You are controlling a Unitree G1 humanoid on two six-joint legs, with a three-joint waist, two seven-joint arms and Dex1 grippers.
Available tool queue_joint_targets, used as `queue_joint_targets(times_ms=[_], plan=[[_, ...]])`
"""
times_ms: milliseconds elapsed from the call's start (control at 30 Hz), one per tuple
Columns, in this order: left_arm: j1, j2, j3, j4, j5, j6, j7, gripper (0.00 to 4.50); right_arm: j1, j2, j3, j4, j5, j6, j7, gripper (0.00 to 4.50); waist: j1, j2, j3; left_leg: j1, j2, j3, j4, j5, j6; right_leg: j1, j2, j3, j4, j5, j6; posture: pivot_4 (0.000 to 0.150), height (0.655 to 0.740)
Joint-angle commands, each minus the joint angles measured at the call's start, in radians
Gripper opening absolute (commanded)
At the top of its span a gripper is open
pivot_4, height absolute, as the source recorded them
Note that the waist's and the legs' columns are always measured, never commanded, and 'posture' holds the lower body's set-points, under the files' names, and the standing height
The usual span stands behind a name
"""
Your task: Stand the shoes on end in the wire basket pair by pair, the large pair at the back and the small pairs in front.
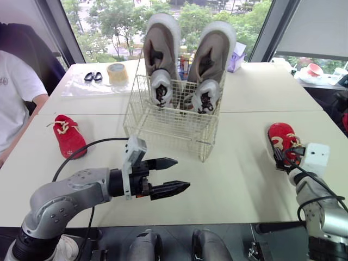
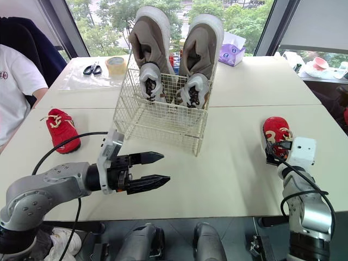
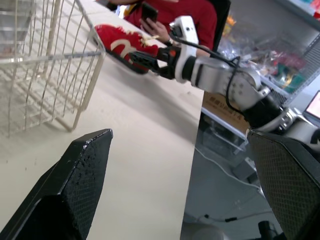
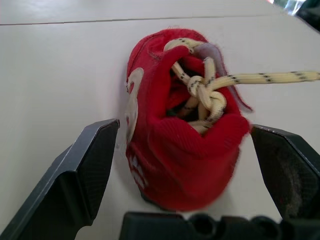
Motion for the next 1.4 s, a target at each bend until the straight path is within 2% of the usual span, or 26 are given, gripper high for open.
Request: queue_joint_targets(times_ms=[33, 67, 233, 300, 433, 533, 600, 700, 767, 833, 933, 1100, 1233, 1400], plan=[[0.013, 0.023, 0.034, -0.049, -0.034, -0.009, 0.002, 4.50, -0.032, -0.007, -0.006, 0.047, -0.020, -0.038, 0.014, 3.93, 0.001, 0.000, 0.000, 0.000, 0.000, 0.000, 0.000, 0.000, 0.000, 0.000, 0.000, 0.000, 0.000, 0.000, 0.000, 0.150, 0.7400], [0.017, 0.031, 0.045, -0.051, -0.060, -0.004, 0.002, 4.50, -0.036, -0.006, -0.002, 0.056, -0.024, -0.043, 0.018, 3.68, 0.000, 0.000, 0.000, 0.000, 0.000, 0.000, 0.000, 0.000, 0.000, 0.000, 0.000, 0.000, 0.000, 0.000, 0.000, 0.150, 0.7400], [0.015, 0.075, 0.132, -0.020, -0.231, -0.005, 0.026, 4.50, -0.036, 0.013, -0.001, 0.045, -0.025, -0.039, 0.016, 1.42, -0.002, 0.000, 0.000, 0.000, 0.000, 0.000, 0.000, 0.000, 0.000, 0.000, 0.000, 0.000, 0.000, 0.000, 0.000, 0.150, 0.7400], [-0.016, 0.094, 0.188, 0.042, -0.294, -0.017, 0.045, 4.50, -0.042, 0.015, -0.013, 0.017, -0.020, -0.037, 0.005, 0.79, -0.001, 0.000, 0.000, 0.001, 0.000, 0.000, 0.000, 0.000, 0.000, 0.001, 0.000, 0.000, 0.000, 0.000, 0.000, 0.150, 0.7400], [-0.121, 0.128, 0.297, 0.221, -0.404, -0.036, 0.069, 4.50, -0.126, -0.045, -0.026, -0.068, -0.085, -0.127, -0.031, 0.79, -0.002, 0.003, 0.001, 0.000, 0.000, 0.000, 0.000, 0.000, 0.000, 0.000, 0.000, 0.000, 0.000, 0.000, 0.000, 0.150, 0.7400], [-0.218, 0.135, 0.354, 0.356, -0.496, -0.044, 0.101, 4.50, -0.313, -0.140, -0.040, -0.096, -0.125, -0.207, -0.047, 0.79, -0.009, 0.012, 0.006, 0.000, -0.001, 0.001, 0.000, 0.000, 0.000, -0.001, 0.000, 0.001, 0.001, 0.000, 0.000, 0.150, 0.7400], [-0.284, 0.140, 0.376, 0.430, -0.534, -0.043, 0.113, 4.50, -0.474, -0.212, -0.020, -0.079, -0.124, -0.252, -0.014, 0.79, -0.016, 0.013, 0.007, -0.001, -0.001, 0.003, 0.000, 0.000, 0.000, -0.003, -0.001, 0.003, 0.001, 0.000, 0.001, 0.150, 0.7400], [-0.396, 0.144, 0.392, 0.522, -0.497, -0.063, 0.114, 4.50, -0.704, -0.340, 0.079, -0.014, -0.143, -0.404, 0.159, 0.79, -0.021, 0.012, 0.007, 0.000, -0.002, 0.002, -0.005, 0.004, -0.005, -0.004, 0.000, 0.002, 0.002, 0.001, 0.008, 0.150, 0.7400], [-0.468, 0.141, 0.389, 0.575, -0.445, -0.082, 0.122, 4.50, -0.812, -0.383, 0.159, 0.034, -0.136, -0.484, 0.305, 0.79, -0.022, 0.006, 0.007, 0.001, -0.004, 0.002, -0.011, 0.005, -0.008, -0.005, 0.001, 0.002, 0.001, 0.000, 0.008, 0.150, 0.7400], [-0.527, 0.140, 0.391, 0.622, -0.422, -0.082, 0.102, 4.50, -0.907, -0.383, 0.219, 0.073, -0.089, -0.513, 0.436, 0.79, -0.025, -0.003, 0.004, 0.004, -0.003, 0.002, -0.015, 0.006, -0.010, -0.004, 0.002, 0.002, 0.000, 0.000, 0.008, 0.150, 0.7400], [-0.649, 0.135, 0.378, 0.697, -0.353, -0.103, 0.050, 4.50, -1.051, -0.358, 0.344, 0.104, -0.022, -0.545, 0.692, 0.79, -0.031, -0.006, 0.006, 0.007, -0.001, 0.003, -0.014, 0.008, -0.013, 0.000, 0.002, 0.002, -0.001, 0.001, 0.008, 0.150, 0.7400], [-0.746, 0.090, 0.372, 0.720, -0.293, -0.110, 0.025, 4.50, -1.098, -0.310, 0.435, 0.143, 0.001, -0.577, 0.901, 0.79, -0.019, -0.007, 0.007, 0.007, -0.001, 0.003, -0.014, 0.008, -0.012, 0.000, 0.000, 0.002, 0.000, 0.001, 0.008, 0.150, 0.7400], [-0.761, 0.055, 0.346, 0.662, -0.272, -0.091, 0.018, 4.50, -1.102, -0.273, 0.455, 0.206, -0.035, -0.659, 0.956, 0.79, -0.019, -0.009, 0.008, 0.004, -0.002, 0.003, -0.012, 0.008, -0.012, 0.000, -0.001, 0.002, 0.000, 0.001, 0.008, 0.150, 0.7400], [-0.807, 0.013, 0.311, 0.694, -0.220, -0.072, -0.032, 4.50, -1.092, -0.244, 0.475, 0.270, -0.101, -0.783, 0.984, 0.79, -0.023, -0.010, 0.008, 0.004, -0.002, 0.003, -0.012, 0.008, -0.013, -0.001, -0.001, 0.001, 0.000, 0.001, 0.008, 0.150, 0.7400]])
